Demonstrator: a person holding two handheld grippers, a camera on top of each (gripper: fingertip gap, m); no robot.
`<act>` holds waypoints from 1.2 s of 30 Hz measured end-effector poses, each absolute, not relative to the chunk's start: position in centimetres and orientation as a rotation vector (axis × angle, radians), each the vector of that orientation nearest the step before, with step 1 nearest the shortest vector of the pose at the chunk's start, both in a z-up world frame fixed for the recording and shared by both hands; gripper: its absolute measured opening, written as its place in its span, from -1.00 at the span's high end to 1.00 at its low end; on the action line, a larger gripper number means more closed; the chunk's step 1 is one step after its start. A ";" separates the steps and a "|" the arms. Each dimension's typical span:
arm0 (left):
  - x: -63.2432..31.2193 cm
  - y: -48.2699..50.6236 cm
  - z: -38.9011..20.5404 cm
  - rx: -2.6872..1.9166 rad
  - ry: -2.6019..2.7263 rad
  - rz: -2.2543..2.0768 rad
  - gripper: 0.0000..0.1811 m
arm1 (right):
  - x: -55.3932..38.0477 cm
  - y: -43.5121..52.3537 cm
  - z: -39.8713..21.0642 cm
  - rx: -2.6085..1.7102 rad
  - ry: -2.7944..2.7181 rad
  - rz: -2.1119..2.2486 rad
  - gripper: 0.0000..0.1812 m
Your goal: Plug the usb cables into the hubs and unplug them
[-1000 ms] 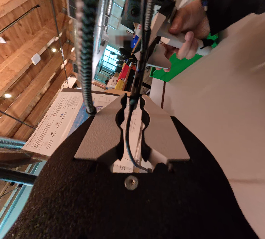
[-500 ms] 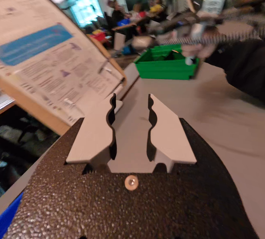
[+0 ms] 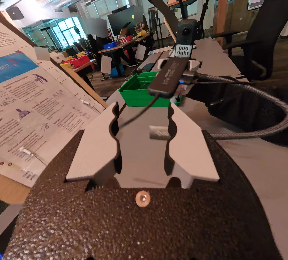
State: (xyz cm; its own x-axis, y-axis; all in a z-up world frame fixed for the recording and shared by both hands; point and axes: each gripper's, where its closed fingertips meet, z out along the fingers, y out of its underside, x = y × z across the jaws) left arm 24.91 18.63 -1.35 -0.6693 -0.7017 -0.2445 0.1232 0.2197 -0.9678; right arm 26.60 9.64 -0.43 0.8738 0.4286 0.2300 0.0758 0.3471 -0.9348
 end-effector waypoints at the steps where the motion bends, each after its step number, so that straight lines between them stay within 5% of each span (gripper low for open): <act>1: 24.8 18.1 -1.2 -0.501 1.807 -1.536 0.33 | 26.2 9.7 -0.7 -1.211 -0.506 0.266 0.49; 17: 26.0 14.4 -7.1 -0.337 2.046 -1.400 0.27 | 25.0 10.8 -0.7 -1.160 -0.532 0.325 0.49; 28: 27.0 12.3 -7.1 -0.292 1.981 -1.485 0.50 | 25.1 11.0 -0.3 -1.126 -0.513 0.349 0.49; 31: 27.9 14.2 -5.9 -0.295 1.874 -1.292 0.50 | 26.8 11.4 -0.8 -1.228 -0.400 0.320 0.54; 34: 28.9 17.5 -5.1 -0.313 1.789 -0.916 0.51 | 29.8 11.5 -0.8 -1.303 -0.163 0.407 0.22; 36: 29.1 19.1 -4.4 -0.310 1.746 -0.707 0.51 | 31.0 12.0 -1.1 -1.338 -0.039 0.461 0.28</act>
